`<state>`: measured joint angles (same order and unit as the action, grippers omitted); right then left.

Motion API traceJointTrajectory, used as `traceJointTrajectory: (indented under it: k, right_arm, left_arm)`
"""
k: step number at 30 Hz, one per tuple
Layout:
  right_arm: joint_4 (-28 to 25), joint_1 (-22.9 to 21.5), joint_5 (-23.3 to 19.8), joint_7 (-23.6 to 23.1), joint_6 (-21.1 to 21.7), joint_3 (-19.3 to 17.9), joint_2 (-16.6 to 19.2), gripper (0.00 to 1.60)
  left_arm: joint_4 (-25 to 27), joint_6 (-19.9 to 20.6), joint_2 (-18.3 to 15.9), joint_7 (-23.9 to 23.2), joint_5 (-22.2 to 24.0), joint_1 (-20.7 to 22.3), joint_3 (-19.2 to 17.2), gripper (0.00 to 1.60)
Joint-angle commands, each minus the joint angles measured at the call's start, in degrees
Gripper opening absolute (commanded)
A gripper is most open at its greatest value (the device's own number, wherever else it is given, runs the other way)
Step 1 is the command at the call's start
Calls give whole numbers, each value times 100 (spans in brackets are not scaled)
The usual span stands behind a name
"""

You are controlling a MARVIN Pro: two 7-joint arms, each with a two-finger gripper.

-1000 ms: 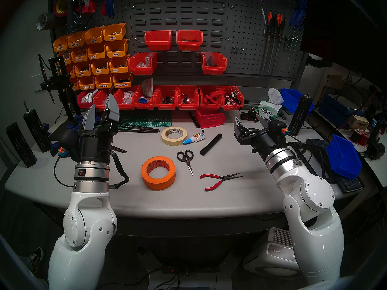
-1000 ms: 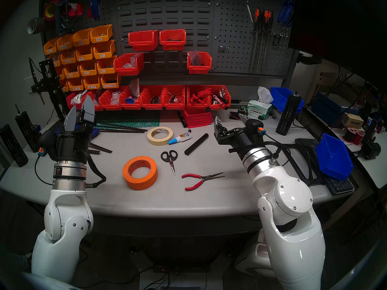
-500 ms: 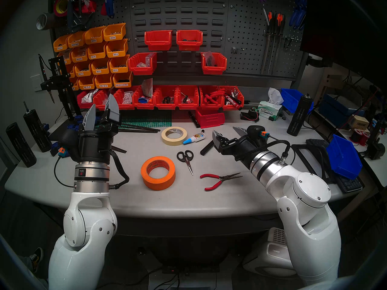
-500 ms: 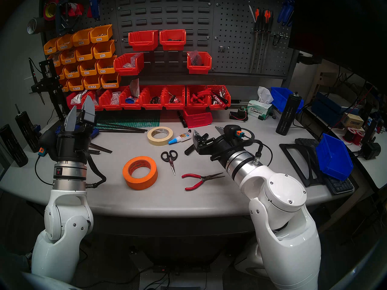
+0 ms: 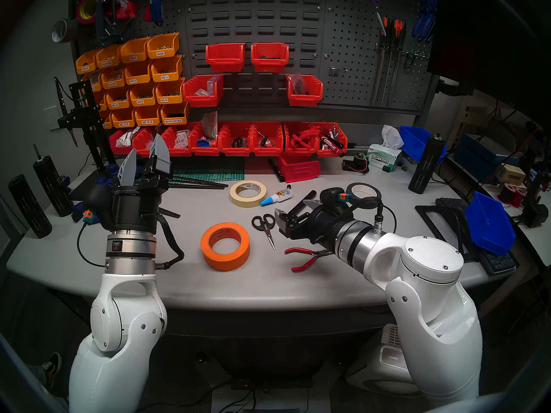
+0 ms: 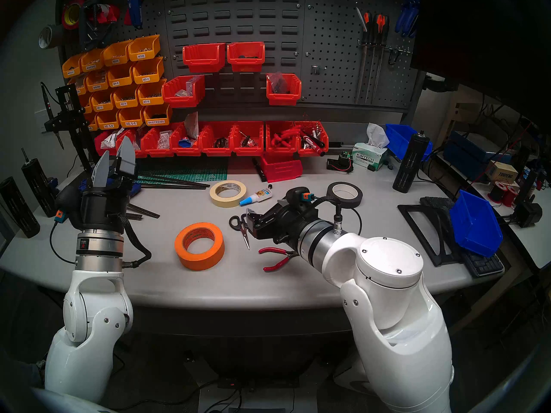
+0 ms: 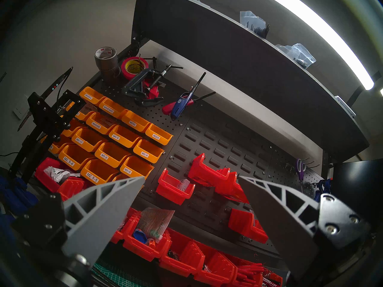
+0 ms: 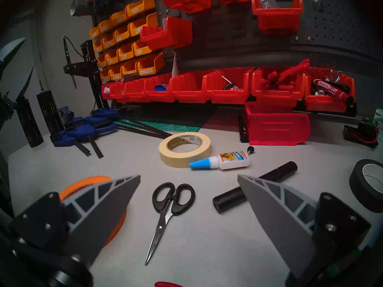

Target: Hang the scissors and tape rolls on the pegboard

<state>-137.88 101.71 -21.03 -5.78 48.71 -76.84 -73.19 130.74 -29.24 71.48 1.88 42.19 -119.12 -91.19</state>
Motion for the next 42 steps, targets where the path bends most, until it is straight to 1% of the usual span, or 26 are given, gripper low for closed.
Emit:
traceJointTrajectory:
  k: [1, 3, 4, 7, 8, 11, 14, 16, 19, 21, 22, 27, 28, 30, 32, 33, 35, 42]
  right_arm:
    - [-212, -320, 117, 72, 442, 351, 24, 160]
    - [-212, -356, 166, 122, 594, 395, 47, 160]
    - [-212, -387, 221, 130, 629, 412, 124, 160]
    - [-212, -518, 333, 143, 629, 453, 271, 160]
    - [-212, -581, 406, 143, 629, 482, 383, 160]
    - [-212, -626, 431, 126, 629, 464, 482, 160]
    - [-212, -700, 490, 106, 629, 444, 666, 160]
    - [-212, -681, 362, 40, 629, 381, 674, 160]
    - [-212, -641, 194, -95, 629, 384, 853, 160]
    - [-212, -633, 151, -115, 629, 360, 833, 160]
    - [-212, -632, 51, -151, 629, 317, 772, 160]
    - [-175, -802, -116, -173, 629, 320, 847, 160]
    - [-128, -846, -131, -182, 629, 319, 890, 160]
    - [-15, -887, -219, -159, 629, 260, 839, 160]
    - [129, -949, -227, -169, 629, 244, 884, 160]
    - [209, -1011, -211, -205, 629, 273, 978, 160]
    - [364, -1045, -272, -215, 629, 225, 864, 160]
    - [755, -1187, -357, -348, 629, 226, 866, 160]
  left_arm:
    - [160, -39, 8, -15, 3, 50, -12, 160]
    - [161, -40, 7, -14, 4, 50, -12, 160]
    - [161, -40, 7, -14, 4, 50, -12, 160]
    - [160, -40, 6, -14, 4, 50, -12, 160]
    - [159, -40, 5, -14, 4, 50, -11, 160]
    - [159, -41, 5, -13, 4, 50, -11, 160]
    - [160, -41, 4, -12, 4, 50, -11, 160]
    - [161, -41, 4, -12, 4, 50, -11, 160]
    - [163, -41, 3, -10, 5, 48, -11, 160]
    - [164, -41, 3, -10, 5, 48, -11, 160]
    - [164, -42, 3, -9, 5, 48, -11, 160]
    - [165, -42, 1, -7, 5, 47, -11, 160]
    - [166, -42, 1, -7, 5, 47, -10, 160]
    - [166, -42, 1, -6, 5, 47, -10, 160]
    - [167, -42, 0, -6, 5, 47, -10, 160]
    - [166, -43, 0, -6, 5, 47, -10, 160]
    - [167, -43, 0, -5, 5, 47, -10, 160]
    - [168, -43, -2, -4, 6, 46, -10, 160]
